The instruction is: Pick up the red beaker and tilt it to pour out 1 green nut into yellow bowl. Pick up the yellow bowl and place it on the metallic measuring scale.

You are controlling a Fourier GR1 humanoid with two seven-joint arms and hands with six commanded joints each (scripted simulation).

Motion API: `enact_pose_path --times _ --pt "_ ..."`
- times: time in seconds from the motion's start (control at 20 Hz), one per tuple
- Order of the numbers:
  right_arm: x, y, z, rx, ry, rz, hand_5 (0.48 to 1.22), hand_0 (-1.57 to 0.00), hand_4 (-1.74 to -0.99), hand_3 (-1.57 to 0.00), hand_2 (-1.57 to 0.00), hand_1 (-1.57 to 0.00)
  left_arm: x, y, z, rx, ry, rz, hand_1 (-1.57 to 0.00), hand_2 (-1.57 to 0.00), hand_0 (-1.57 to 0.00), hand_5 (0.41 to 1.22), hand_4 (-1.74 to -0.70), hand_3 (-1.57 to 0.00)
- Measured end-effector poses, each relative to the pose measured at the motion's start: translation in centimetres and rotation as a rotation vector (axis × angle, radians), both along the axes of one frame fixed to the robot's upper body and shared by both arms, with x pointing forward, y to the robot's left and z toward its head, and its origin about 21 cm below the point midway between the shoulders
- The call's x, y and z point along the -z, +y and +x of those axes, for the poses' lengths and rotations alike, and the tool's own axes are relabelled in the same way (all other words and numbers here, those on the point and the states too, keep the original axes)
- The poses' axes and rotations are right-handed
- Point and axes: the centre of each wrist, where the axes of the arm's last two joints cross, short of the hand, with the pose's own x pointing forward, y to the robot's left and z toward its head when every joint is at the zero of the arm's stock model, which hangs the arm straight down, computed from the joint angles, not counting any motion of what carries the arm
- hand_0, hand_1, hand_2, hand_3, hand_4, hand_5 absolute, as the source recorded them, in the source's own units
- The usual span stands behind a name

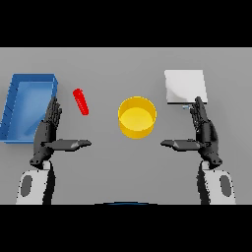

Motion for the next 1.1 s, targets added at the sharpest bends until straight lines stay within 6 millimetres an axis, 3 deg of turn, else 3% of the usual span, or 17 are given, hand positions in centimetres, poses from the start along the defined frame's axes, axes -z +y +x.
enact_pose_path --times 0.3,0.45,0.75,1.1 --pt "-0.1 -0.6 0.0 0.002 0.002 0.000 0.681 0.00 -1.245 0.00 0.00 0.00 -0.2 0.2 0.8 -0.001 0.006 -0.002 0.00 0.00 0.00 0.652 -1.20 0.00" --pt "-0.5 -0.5 -2.5 -0.044 -0.148 -0.271 0.679 0.00 -1.235 0.00 0.00 0.00 -1.2 0.6 -0.9 0.054 -0.035 0.149 0.00 0.00 0.00 0.654 -1.22 0.00" --pt "-1.3 -0.5 -3.2 -0.056 -0.147 -0.307 0.682 0.00 -1.254 0.00 0.00 0.00 -1.8 -0.2 -1.4 0.099 -0.017 0.192 0.00 0.00 0.00 0.679 -1.25 0.00" --pt "-1.3 0.0 -2.9 -0.079 -0.150 -0.244 0.679 0.00 -1.308 0.00 0.00 0.00 -0.6 -1.2 2.9 0.135 0.040 0.203 0.00 0.00 0.00 0.739 -1.38 0.00"
